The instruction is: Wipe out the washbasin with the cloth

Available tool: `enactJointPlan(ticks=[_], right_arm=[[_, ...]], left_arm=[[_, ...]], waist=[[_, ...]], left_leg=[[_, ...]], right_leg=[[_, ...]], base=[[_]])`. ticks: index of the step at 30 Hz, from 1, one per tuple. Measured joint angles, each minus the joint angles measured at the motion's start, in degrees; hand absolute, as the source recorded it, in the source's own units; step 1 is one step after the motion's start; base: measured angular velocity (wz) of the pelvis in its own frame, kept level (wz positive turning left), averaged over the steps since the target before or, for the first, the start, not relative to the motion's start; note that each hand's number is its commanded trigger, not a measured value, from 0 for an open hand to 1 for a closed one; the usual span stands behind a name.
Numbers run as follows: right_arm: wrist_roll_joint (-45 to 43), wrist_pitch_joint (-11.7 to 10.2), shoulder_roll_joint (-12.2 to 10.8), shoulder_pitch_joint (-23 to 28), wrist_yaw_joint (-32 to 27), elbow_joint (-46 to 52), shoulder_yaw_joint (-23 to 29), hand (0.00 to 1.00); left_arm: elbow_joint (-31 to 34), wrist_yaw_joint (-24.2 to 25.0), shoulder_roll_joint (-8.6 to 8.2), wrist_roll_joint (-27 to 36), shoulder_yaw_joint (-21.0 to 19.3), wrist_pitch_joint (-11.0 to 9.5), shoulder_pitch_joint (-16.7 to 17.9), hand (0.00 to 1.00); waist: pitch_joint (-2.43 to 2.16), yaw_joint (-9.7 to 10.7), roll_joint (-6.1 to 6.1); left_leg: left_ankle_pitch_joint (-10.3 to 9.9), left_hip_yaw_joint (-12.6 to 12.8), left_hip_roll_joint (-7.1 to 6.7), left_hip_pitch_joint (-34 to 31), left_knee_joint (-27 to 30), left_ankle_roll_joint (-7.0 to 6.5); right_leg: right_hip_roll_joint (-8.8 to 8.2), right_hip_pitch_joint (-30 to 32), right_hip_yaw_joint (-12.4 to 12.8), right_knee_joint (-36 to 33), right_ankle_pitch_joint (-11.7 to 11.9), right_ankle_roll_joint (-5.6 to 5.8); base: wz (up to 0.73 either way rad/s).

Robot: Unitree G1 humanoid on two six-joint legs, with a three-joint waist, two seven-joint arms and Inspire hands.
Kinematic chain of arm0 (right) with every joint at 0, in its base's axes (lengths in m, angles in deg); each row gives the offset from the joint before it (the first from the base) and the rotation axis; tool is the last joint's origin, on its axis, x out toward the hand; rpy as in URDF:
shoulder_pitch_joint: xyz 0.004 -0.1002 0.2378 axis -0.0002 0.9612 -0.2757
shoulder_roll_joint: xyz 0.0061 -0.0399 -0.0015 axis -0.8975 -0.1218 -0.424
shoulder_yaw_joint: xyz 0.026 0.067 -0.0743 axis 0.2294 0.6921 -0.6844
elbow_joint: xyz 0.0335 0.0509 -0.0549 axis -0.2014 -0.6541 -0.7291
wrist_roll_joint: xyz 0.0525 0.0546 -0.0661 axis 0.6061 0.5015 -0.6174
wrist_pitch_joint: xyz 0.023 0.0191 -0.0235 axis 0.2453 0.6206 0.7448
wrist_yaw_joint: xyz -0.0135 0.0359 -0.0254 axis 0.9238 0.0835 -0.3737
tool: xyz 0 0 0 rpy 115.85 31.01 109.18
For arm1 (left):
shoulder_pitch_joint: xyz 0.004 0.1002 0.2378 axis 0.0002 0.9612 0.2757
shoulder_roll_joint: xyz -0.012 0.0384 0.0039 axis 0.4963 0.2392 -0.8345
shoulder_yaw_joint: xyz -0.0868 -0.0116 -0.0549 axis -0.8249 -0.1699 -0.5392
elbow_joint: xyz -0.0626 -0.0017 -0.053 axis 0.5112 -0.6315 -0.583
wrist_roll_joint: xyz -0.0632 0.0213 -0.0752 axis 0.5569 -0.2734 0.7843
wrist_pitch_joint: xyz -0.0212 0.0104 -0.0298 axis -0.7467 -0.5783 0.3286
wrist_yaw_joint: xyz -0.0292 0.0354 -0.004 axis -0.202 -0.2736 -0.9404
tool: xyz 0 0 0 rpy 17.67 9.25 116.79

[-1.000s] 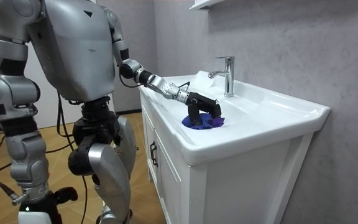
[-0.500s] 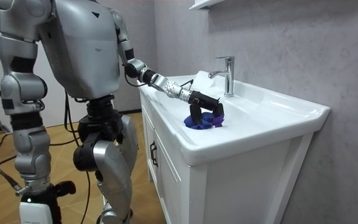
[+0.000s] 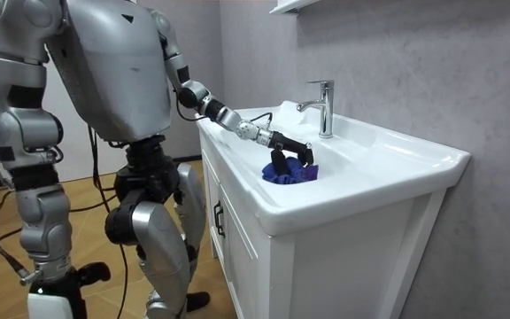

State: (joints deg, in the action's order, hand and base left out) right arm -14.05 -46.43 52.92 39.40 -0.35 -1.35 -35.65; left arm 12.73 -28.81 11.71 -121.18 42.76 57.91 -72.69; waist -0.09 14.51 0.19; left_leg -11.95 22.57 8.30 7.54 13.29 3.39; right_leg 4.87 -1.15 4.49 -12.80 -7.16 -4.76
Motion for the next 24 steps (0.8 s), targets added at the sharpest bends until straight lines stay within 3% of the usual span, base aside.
enactJointPlan(ticks=[5, 7, 11, 15, 22, 24], right_arm=[[-0.4, -0.6, 0.0, 0.9, 0.1, 0.1, 0.5, 0.00], [-1.0, -1.0, -0.2, 1.4, 0.1, 0.3, 2.3, 0.00], [-0.7, -1.2, 0.1, 2.7, -0.4, 1.8, 3.4, 0.00], [-0.6, -1.4, 0.5, 3.2, -1.1, 2.4, 3.5, 0.00], [-0.8, -1.8, 0.4, 2.8, -3.2, 2.4, 4.6, 0.00], [-0.9, -1.8, 0.4, 3.3, -3.2, 2.5, 4.6, 0.00]], left_arm=[[0.0, -0.1, 0.79, -0.3, -3.9, 0.0, -0.4, 1.00], [0.1, -0.3, 1.96, -0.4, -6.2, 0.0, -0.6, 1.00], [0.0, -3.1, 5.98, -0.4, -8.3, 0.1, -0.8, 1.00], [0.0, -4.1, 6.26, -0.4, -8.7, 0.1, -0.9, 1.00], [-0.1, -4.2, 6.35, -2.5, -8.7, 0.1, -0.9, 1.00], [-0.1, -4.2, 6.35, -2.9, -8.9, 0.2, -0.9, 1.00]], waist=[[0.28, -0.6, 0.25], [0.26, -0.6, 0.15], [0.25, -0.6, 0.19], [0.38, -0.8, -0.03], [0.42, -1.1, -0.36], [0.39, -2.2, -0.48]], left_leg=[[-0.2, 0.1, 1.02, -1.1, 2.5, 0.37], [-0.6, 0.1, 1.28, -1.1, 2.6, 0.95], [-0.7, 0.3, 2.16, -1.3, 4.4, 1.13], [-0.7, 0.2, 2.96, -2.0, 6.1, 1.14], [-0.6, -0.8, 3.12, -2.4, 6.1, 1.26], [-0.6, -0.5, 3.16, -1.9, 6.1, 1.26]], right_leg=[[0.61, 0.2, -0.1, -0.2, -0.5, -0.75], [1.15, 0.2, -0.1, -0.3, -0.8, -1.23], [1.64, -0.1, -0.1, -1.2, -1.4, -2.22], [1.78, -0.9, -0.4, -1.2, -1.8, -2.74], [1.83, -0.8, -0.4, -1.2, -1.8, -2.79], [1.89, -0.8, -0.2, -1.3, -1.8, -2.79]], base=[[-0.02], [0.00], [0.00], [0.06], [0.01], [-0.10]])
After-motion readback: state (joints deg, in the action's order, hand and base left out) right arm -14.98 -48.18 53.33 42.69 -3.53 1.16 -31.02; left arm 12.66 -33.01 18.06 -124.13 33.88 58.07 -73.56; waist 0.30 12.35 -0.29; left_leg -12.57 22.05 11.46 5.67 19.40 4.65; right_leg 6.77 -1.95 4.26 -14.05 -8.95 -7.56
